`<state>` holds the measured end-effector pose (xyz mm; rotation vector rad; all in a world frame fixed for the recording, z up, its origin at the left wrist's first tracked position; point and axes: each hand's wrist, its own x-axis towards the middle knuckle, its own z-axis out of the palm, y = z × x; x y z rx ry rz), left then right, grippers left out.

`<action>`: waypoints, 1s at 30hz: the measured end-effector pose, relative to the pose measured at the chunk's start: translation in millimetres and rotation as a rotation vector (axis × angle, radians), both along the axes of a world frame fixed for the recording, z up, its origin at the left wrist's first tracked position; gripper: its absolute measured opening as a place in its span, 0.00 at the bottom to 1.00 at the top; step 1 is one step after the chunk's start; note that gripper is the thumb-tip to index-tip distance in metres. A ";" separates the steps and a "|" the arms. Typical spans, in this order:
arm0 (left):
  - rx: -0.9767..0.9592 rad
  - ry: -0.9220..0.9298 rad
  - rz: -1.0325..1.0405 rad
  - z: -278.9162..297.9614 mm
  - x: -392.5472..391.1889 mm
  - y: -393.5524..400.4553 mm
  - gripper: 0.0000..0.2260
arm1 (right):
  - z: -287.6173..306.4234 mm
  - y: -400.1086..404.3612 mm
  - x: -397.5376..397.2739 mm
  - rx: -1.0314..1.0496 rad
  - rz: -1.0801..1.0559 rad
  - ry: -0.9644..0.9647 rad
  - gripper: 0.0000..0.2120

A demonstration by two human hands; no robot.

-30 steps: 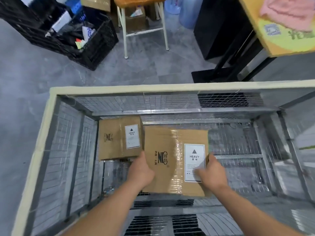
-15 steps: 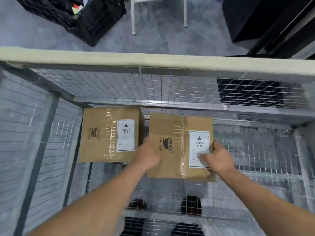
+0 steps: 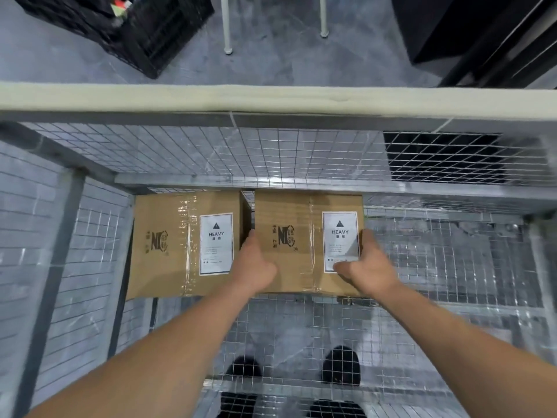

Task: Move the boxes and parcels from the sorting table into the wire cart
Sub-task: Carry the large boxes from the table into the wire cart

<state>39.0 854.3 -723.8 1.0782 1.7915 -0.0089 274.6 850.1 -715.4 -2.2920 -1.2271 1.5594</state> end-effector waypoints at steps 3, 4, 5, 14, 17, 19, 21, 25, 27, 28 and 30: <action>0.025 0.055 -0.106 35.1 6.0 -7.0 0.32 | 33.6 -7.1 -8.9 0.019 0.148 -0.110 0.34; 0.040 0.074 -0.172 51.4 8.8 -9.4 0.26 | 47.7 -9.7 -12.0 0.020 0.194 -0.131 0.35; 0.041 0.094 -0.250 70.1 12.2 -11.3 0.21 | 61.3 -13.0 -13.6 0.010 0.232 -0.148 0.35; 0.147 0.208 -0.919 235.3 18.1 -30.1 0.22 | 219.8 -57.0 -26.1 -0.091 0.483 -0.242 0.26; 0.196 0.223 -1.039 287.0 19.7 -35.9 0.23 | 278.8 -75.6 -26.3 -0.063 0.456 -0.284 0.24; 0.232 0.246 -1.096 317.6 23.1 -39.4 0.22 | 316.6 -88.8 -25.5 -0.050 0.444 -0.320 0.24; 0.287 0.248 -1.140 350.1 30.9 -43.3 0.22 | 351.2 -103.1 -23.5 -0.045 0.416 -0.364 0.28; 0.413 0.248 -1.265 415.2 56.1 -54.6 0.20 | 410.1 -135.7 -10.8 -0.013 0.324 -0.443 0.31; 0.464 0.238 -1.312 443.7 70.2 -64.1 0.21 | 435.9 -154.0 -1.1 -0.008 0.282 -0.484 0.31; 0.491 0.235 -1.339 456.7 77.5 -69.8 0.22 | 449.4 -163.6 4.7 -0.004 0.255 -0.500 0.31; 0.534 0.224 -1.379 478.5 92.8 -82.1 0.24 | 473.5 -183.2 18.2 0.013 0.193 -0.534 0.29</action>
